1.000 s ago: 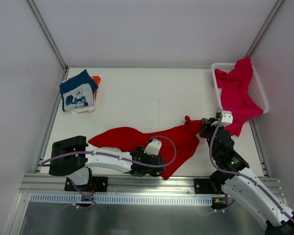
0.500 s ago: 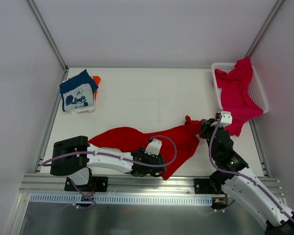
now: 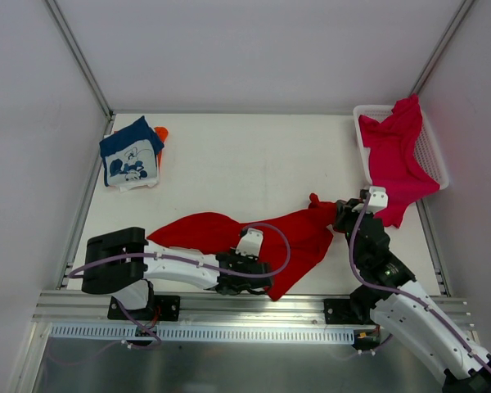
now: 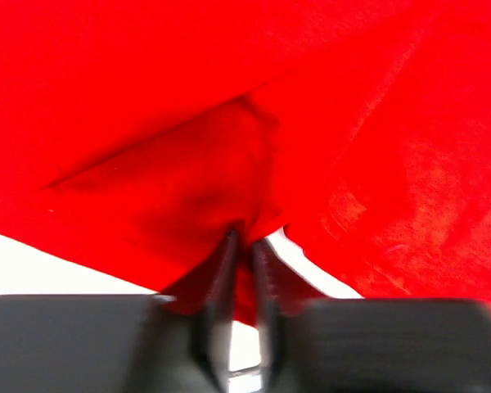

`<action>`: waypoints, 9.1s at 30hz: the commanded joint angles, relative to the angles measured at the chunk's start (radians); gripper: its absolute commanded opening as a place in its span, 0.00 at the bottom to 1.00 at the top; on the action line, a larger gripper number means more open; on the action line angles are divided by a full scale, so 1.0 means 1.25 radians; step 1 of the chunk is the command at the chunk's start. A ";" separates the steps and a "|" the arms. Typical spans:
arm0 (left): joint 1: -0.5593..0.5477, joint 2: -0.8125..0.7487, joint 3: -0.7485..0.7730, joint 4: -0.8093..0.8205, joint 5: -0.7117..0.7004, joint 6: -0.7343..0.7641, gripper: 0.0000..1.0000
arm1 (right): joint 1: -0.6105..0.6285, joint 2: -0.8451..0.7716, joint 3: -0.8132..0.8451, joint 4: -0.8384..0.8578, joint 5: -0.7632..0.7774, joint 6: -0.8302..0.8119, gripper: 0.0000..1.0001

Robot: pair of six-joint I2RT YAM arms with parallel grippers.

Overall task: Fold and stack the t-shirts
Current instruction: Flatten out the tshirt

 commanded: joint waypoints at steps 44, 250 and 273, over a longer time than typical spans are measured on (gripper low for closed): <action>-0.035 -0.811 0.740 -0.480 -0.037 0.663 0.00 | -0.001 -0.120 0.805 -0.164 -0.295 -0.035 0.00; 0.760 -0.280 -0.094 0.052 0.341 0.384 0.99 | 0.465 0.193 -0.003 -0.512 -0.014 0.894 0.94; 0.761 -0.311 -0.130 0.029 0.257 0.312 0.99 | 0.467 0.109 -0.039 -0.571 0.014 0.892 0.00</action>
